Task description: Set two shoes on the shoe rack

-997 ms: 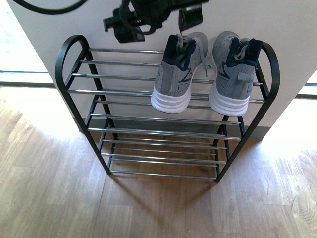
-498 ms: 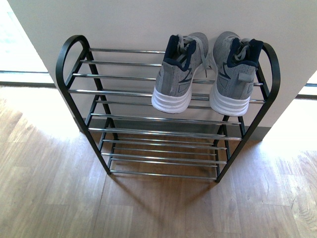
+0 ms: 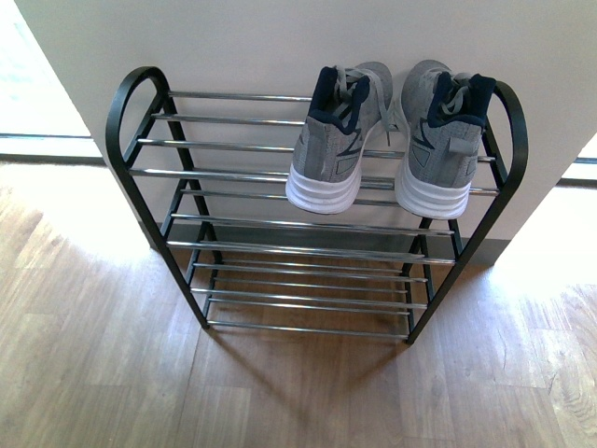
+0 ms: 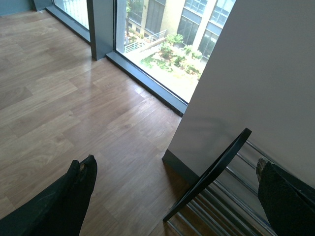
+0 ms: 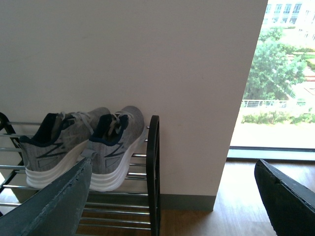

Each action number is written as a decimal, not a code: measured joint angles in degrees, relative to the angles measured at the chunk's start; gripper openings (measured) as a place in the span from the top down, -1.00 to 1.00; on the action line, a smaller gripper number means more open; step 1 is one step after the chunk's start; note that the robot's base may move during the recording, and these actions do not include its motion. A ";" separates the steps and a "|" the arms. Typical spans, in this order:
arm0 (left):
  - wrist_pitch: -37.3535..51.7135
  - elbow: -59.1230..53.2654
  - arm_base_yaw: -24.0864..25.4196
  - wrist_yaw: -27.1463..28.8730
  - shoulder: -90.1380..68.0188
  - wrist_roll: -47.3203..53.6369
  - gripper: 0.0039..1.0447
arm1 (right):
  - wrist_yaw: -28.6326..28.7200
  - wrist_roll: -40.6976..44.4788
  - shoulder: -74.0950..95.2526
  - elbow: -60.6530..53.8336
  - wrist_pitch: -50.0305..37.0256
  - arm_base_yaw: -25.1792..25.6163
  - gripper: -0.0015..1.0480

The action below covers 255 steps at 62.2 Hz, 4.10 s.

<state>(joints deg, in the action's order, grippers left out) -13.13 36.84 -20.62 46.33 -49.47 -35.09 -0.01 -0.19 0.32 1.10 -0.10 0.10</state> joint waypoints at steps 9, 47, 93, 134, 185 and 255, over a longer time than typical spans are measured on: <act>14.10 -6.47 3.43 -15.26 3.17 7.91 -0.61 | 0.00 0.00 0.00 0.00 0.00 0.00 -0.82; 33.70 -29.51 18.88 -45.86 21.49 34.42 0.98 | 0.00 0.00 0.00 0.00 0.02 0.00 -0.82; 26.62 -36.00 20.44 -46.31 36.09 34.56 0.98 | 0.00 0.00 0.00 0.00 0.02 0.00 -0.82; 13.11 -35.98 20.46 -46.31 48.57 34.58 0.98 | 0.00 0.00 -0.04 0.00 0.02 0.00 -0.82; 13.11 -35.98 20.46 -46.14 48.57 34.64 -0.83 | 0.22 0.00 -0.04 0.02 0.02 0.00 -0.82; 13.11 -35.98 20.48 -46.31 48.57 34.67 -0.83 | 0.02 0.00 -0.09 0.02 0.13 -0.04 -0.82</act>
<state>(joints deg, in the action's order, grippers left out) -0.01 0.86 -0.14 0.01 -0.91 -0.43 0.01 -0.19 0.23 1.13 0.03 0.05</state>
